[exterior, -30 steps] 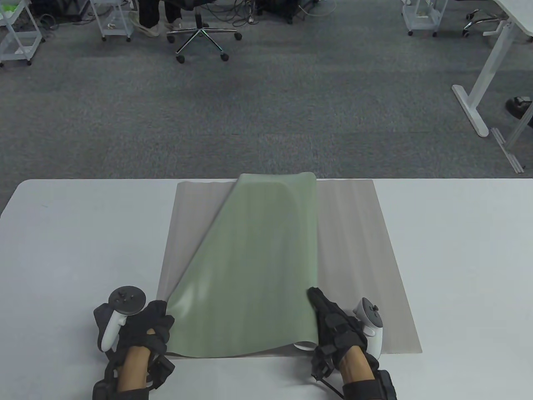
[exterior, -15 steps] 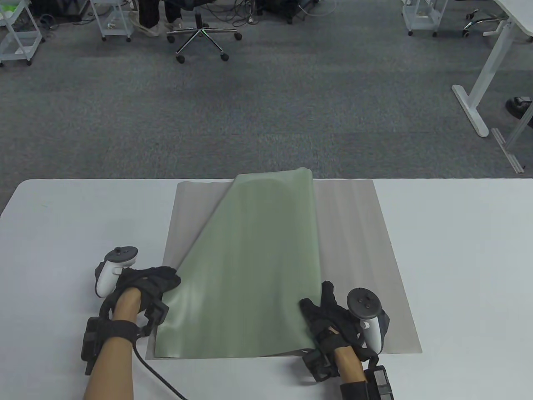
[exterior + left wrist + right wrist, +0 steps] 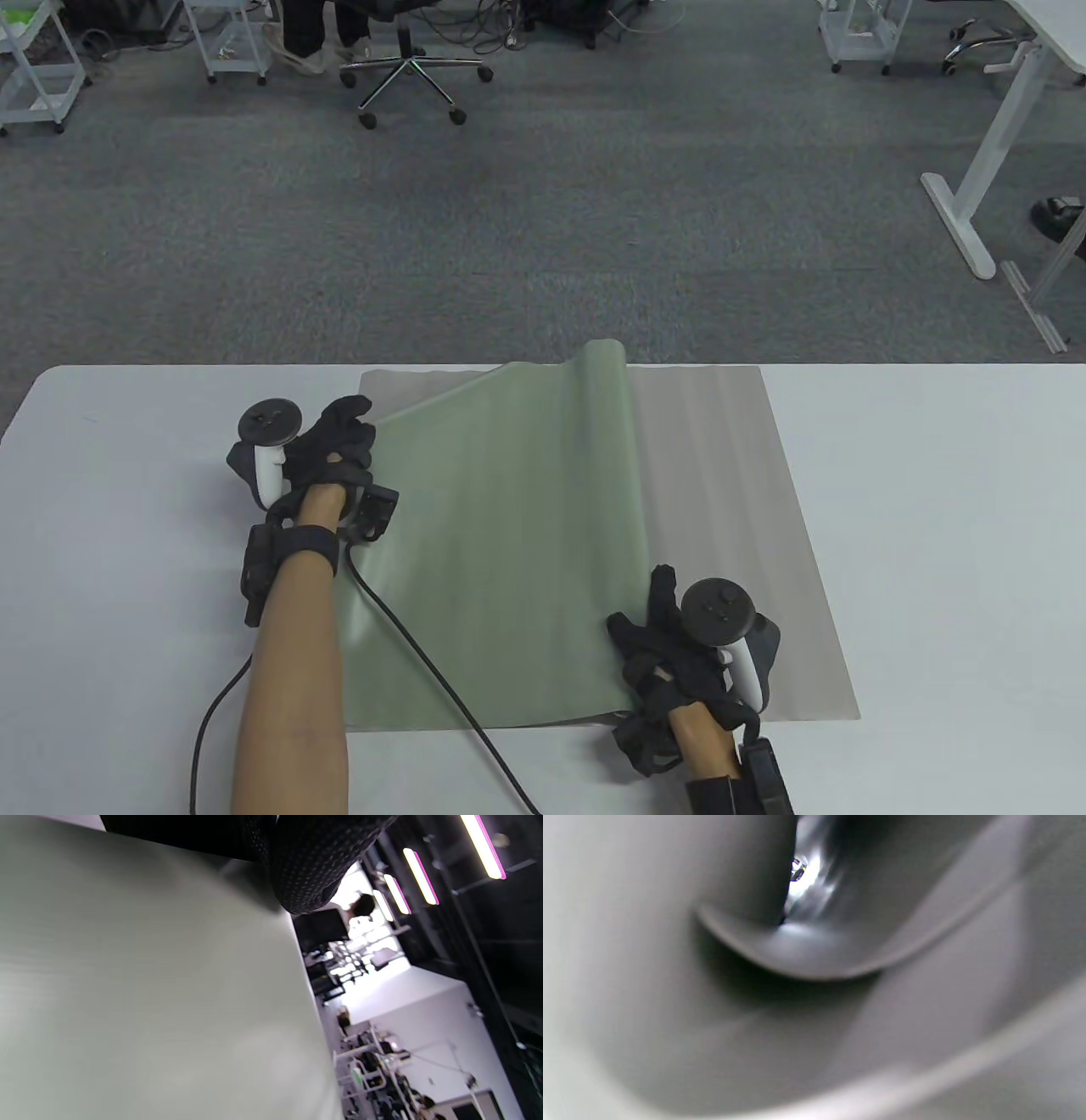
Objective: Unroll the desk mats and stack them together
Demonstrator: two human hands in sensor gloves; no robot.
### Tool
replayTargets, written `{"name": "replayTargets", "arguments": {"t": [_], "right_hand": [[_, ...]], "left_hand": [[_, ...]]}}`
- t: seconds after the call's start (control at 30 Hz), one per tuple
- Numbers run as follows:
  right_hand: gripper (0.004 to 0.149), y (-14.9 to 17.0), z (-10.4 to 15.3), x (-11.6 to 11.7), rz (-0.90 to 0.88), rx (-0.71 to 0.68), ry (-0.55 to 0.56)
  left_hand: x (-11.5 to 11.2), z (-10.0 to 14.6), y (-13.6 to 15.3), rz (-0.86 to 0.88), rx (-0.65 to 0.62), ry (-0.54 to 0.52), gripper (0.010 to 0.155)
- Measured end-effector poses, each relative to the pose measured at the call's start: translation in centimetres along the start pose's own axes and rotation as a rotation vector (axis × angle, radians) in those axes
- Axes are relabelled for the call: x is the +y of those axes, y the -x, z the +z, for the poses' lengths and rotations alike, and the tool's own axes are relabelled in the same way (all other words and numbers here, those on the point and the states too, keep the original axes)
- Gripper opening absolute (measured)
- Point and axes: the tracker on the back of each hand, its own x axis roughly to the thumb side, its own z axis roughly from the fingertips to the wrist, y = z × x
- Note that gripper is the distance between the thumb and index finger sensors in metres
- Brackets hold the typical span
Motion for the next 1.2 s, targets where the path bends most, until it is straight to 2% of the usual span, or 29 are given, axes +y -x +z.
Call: {"name": "replayTargets", "arguments": {"t": [0.1,0.23,0.27,0.3,0.37,0.4,0.43,0.5,0.63,0.7,0.77,0.83,0.93,1.07,1.13,1.2], "right_hand": [[0.087,-0.3,0.2,0.1,-0.035,0.001,-0.011],[0.087,-0.2,0.2,0.2,-0.043,0.003,-0.021],[0.087,-0.1,0.2,0.2,-0.048,0.003,-0.022],[0.087,-0.1,0.2,0.1,-0.055,0.004,-0.023],[0.087,-0.2,0.2,-0.2,-0.044,0.001,-0.017],[0.087,-0.3,0.1,-0.3,-0.039,0.003,-0.011],[0.087,-0.3,0.1,-0.4,-0.027,0.002,-0.011],[0.086,-0.3,0.0,-0.4,-0.022,0.001,-0.014],[0.085,-0.4,0.0,-0.3,-0.028,0.000,-0.021],[0.086,-0.3,0.0,-0.3,-0.041,-0.002,-0.031],[0.087,-0.1,0.0,-0.2,-0.102,0.005,-0.042],[0.089,0.3,-0.2,0.0,-0.205,0.020,-0.064],[0.093,1.4,-0.4,0.3,-0.466,0.079,-0.145],[0.093,3.0,-0.9,1.2,-0.811,0.148,-0.303],[0.088,3.2,-1.1,1.6,-0.878,0.125,-0.360],[0.087,3.2,-1.2,1.8,-0.888,0.127,-0.367]], "left_hand": [[-1.3,-1.0,-1.0,-0.030,-0.020,0.061,0.049],[-2.4,-2.3,-2.1,-0.213,0.034,0.050,0.050],[-2.4,-2.6,-2.2,-0.208,0.034,0.071,0.051],[-2.4,-3.2,-2.2,-0.148,0.044,0.119,0.052],[-2.4,-4.1,-1.9,0.166,0.028,0.248,0.056],[-2.5,-4.3,-2.2,0.251,0.051,0.237,0.055],[-2.5,-4.4,-2.5,0.228,0.035,0.227,0.054],[-2.9,-4.6,-3.5,0.013,-0.037,0.195,0.054],[-4.1,-4.5,-5.6,-0.257,-0.090,0.132,0.058],[-5.4,-4.1,-7.0,-0.583,-0.102,0.051,0.060],[-6.8,-3.7,-7.4,-0.792,-0.082,-0.001,0.061],[-8.3,-3.6,-7.3,-0.976,-0.121,-0.044,0.061],[-9.5,-3.8,-6.3,-1.063,-0.070,-0.044,0.059],[-9.8,-4.6,-4.1,-1.010,0.009,0.010,0.058],[-9.9,-4.6,-3.4,-1.016,0.057,0.052,0.059],[-9.9,-4.3,-3.4,-1.006,0.063,0.071,0.059]]}}
